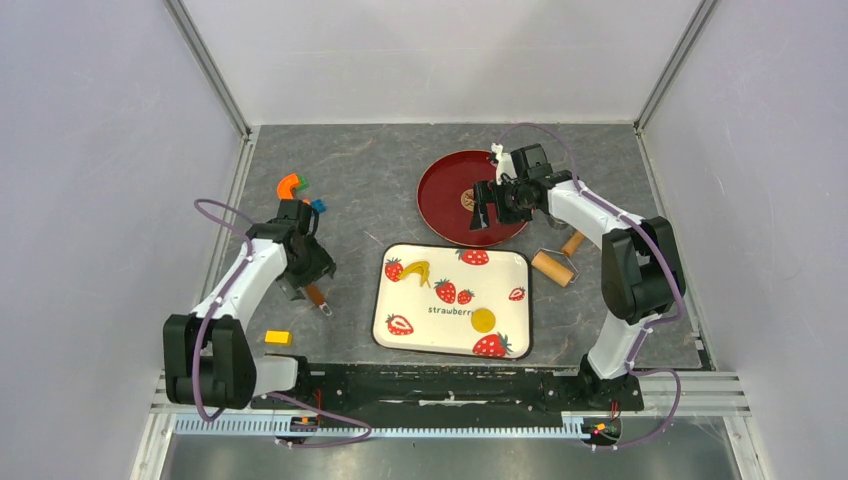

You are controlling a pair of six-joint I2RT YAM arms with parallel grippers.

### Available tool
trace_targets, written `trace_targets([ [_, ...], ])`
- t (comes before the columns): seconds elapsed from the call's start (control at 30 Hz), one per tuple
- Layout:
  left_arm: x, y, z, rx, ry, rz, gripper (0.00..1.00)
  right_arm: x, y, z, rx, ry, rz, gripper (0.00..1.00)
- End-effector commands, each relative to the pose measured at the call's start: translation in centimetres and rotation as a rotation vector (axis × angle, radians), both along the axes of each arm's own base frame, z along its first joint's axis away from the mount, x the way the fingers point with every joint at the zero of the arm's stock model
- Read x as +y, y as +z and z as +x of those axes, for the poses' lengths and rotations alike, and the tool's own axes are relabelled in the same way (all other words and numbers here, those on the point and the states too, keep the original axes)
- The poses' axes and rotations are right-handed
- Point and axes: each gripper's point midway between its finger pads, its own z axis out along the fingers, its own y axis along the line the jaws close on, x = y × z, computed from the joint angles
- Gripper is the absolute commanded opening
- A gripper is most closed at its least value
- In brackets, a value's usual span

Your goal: Roll out the dumpling wrappers from the dough

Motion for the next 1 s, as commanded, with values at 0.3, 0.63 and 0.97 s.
trace_targets([
  [0.3, -0.7, -5.4, -2.1, 0.138, -0.009, -0.05, 0.44, -0.5, 0.8, 0.9, -0.041, -0.021, 0.009, 0.96],
  [0.63, -0.4, -5.3, -2.7, 0.126, -0.038, -0.034, 0.02, 0.0, 1.7, 1.6, -0.058, -0.025, 0.035, 0.96],
  [0.97, 1.0, 4.0, 0.8, -0.373, 0.154, -0.028, 0.02, 0.0, 3.0, 2.0, -0.084, -0.036, 0.049, 0.97],
])
